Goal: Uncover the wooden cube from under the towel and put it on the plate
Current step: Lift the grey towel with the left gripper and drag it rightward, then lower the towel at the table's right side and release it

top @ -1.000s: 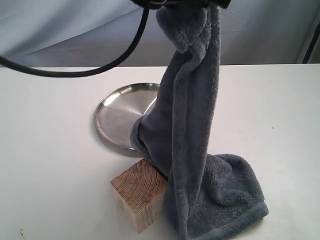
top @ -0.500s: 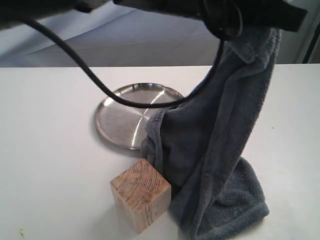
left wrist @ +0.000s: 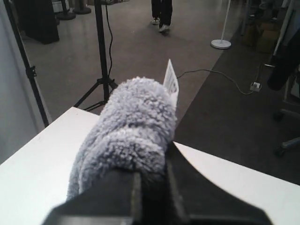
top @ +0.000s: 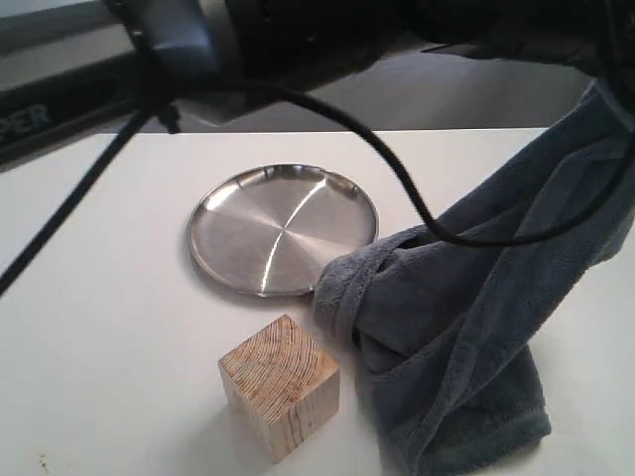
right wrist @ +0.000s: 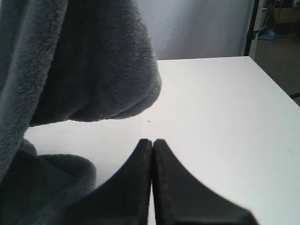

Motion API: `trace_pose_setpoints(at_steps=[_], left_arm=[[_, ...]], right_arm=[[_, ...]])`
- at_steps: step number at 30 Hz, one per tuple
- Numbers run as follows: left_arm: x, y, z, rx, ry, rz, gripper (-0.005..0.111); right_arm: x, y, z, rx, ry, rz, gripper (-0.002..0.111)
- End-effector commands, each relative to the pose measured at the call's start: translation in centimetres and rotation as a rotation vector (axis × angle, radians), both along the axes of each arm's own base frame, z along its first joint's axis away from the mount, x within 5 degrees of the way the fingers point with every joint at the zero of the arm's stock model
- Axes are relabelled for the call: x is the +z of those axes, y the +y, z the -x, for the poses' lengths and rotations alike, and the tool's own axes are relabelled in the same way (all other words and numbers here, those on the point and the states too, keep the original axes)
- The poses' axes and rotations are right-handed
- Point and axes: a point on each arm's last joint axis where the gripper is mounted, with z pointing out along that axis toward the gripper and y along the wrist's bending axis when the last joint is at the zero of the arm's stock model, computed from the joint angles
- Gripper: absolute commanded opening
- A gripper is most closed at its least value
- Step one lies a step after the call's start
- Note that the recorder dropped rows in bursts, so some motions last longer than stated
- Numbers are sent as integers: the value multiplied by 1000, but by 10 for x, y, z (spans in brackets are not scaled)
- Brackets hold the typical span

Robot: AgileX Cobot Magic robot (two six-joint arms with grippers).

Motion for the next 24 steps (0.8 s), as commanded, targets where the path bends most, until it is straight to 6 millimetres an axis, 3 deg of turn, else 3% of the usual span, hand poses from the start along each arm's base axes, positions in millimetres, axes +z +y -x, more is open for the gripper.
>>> trace_pose_setpoints(at_steps=[1, 8, 12, 14, 20, 24], left_arm=[[8, -19, -2, -17, 43, 96, 0], [-4, -42, -8, -101, 59, 59, 0], [-24, -40, -10, -127, -23, -144, 5], [-34, -38, -8, -156, 1, -231, 14], [-59, -36, -9, -155, 62, -382, 58], [-82, -32, -12, -168, 60, -537, 74]], right_arm=[[-2, 0, 0, 5, 6, -9, 3], [-2, 0, 0, 5, 6, -9, 3], [-2, 0, 0, 5, 6, -9, 3], [-2, 0, 0, 5, 6, -9, 3], [-2, 0, 0, 5, 6, -9, 3], [-2, 0, 0, 5, 6, -9, 3]])
